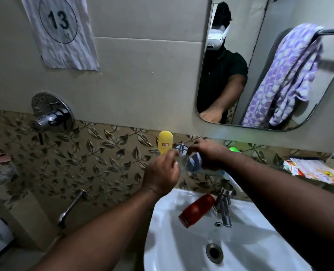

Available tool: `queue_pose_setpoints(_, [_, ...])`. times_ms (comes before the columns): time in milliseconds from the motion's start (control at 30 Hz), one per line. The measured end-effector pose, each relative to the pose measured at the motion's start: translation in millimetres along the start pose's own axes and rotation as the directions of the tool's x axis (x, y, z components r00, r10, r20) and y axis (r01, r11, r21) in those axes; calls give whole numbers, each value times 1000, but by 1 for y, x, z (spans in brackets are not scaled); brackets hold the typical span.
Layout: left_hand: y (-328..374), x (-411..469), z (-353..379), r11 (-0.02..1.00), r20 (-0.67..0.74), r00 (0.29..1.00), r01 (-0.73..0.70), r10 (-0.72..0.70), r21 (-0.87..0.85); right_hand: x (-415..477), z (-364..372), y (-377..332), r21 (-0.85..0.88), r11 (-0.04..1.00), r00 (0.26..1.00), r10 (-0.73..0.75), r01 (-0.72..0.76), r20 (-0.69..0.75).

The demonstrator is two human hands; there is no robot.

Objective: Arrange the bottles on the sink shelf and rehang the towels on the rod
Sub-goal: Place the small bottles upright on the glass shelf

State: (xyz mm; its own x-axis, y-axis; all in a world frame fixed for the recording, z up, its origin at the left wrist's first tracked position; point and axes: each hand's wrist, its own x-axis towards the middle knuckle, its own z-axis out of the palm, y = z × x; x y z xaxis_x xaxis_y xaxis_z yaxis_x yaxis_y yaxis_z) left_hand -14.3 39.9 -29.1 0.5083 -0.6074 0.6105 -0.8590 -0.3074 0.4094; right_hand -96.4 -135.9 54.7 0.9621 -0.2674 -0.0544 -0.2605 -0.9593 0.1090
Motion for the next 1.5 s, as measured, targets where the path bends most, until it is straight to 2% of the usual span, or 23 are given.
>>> queue_pose_setpoints(67, [10, -6, 5, 1000, 177, 984, 8, -11, 18, -3, 5, -4, -87, 993, 996, -77, 81, 41])
queue_pose_setpoints(167, [20, -13, 14, 999, 253, 966, 48, -51, 18, -4, 16, -9, -98, 988, 993, -120, 120, 3])
queue_pose_setpoints(400, [33, -10, 25, 969, 196, 958, 228, -207, -94, -9, 23, -10, -85, 979, 967, -199, 187, -162])
queue_pose_setpoints(500, [34, -4, 21, 947, 113, 957, 281, -266, -153, -12, 19, -12, 3, 980, 948, -190, 197, -254])
queue_pose_setpoints(600, [30, 5, 14, 932, 44, 954, 299, -296, -205, -10, 14, -15, 130, 977, 932, -113, 167, -345])
queue_pose_setpoints(700, [25, 19, 3, 941, -17, 964, 254, -264, -222, -7, 11, -17, 294, 948, 912, 9, 123, -411])
queue_pose_setpoints(800, [22, 35, -8, 972, -26, 983, 175, -182, -157, -2, 9, -19, 444, 895, 890, 160, 52, -427])
queue_pose_setpoints(967, [16, 53, -16, 993, 23, 994, 109, -108, -38, 13, 13, -21, 615, 787, 876, 329, -47, -353])
queue_pose_setpoints(1100, [10, 61, -22, 992, 37, 999, -11, 6, 125, 21, 16, -19, 678, 730, 879, 374, -81, -297])
queue_pose_setpoints(1233, [9, 76, -32, 943, 87, 989, -142, 121, 302, 28, 18, -16, 702, 707, 884, 379, -87, -272])
queue_pose_setpoints(1367, [8, 95, -41, 931, 97, 979, -198, 176, 306, 30, 24, -18, 736, 675, 904, 348, -58, -248])
queue_pose_setpoints(1500, [6, 113, -48, 932, 196, 970, -197, 141, 305, 35, 29, -21, 732, 679, 890, 363, -50, -276])
